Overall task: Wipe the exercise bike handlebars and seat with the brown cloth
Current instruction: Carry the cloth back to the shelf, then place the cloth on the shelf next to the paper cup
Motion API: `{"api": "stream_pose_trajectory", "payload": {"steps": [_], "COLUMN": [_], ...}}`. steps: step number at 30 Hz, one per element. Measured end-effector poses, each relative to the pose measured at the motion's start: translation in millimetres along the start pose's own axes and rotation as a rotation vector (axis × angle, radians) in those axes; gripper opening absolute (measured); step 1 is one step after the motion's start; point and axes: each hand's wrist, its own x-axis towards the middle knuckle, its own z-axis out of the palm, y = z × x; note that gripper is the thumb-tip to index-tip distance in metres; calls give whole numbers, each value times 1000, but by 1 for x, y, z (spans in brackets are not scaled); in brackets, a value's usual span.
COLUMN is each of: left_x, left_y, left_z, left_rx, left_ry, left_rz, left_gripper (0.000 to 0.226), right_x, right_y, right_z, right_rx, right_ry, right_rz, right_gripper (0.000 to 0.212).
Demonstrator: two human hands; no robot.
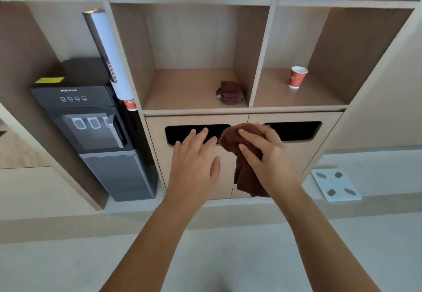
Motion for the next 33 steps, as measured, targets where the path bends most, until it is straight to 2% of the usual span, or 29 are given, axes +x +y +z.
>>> {"api": "stream_pose_trajectory", "payload": {"steps": [6, 12, 18, 27, 33], "left_x": [66, 112, 148, 198, 231], "left_y": [-39, -88, -162, -284, -335], "left_z": [-17, -45, -95, -199, -246], "left_rx": [77, 99, 112, 177, 166], "left_ry": [119, 212, 247, 296, 360], "left_rz": [-103, -114, -109, -7, 31], "left_gripper": [35, 39, 37, 36, 35], "right_x": [92, 157, 208, 276, 317], "right_y": [-18, -60, -127, -251, -315], "right_z": [20, 50, 93, 151, 174], "right_rx": [39, 84, 109, 205, 256], "right_ry": [-80, -91, -71, 13, 55], "right_rz": [-132, -218, -275, -342, -412], "right_gripper": [32, 32, 31, 31, 31]}}
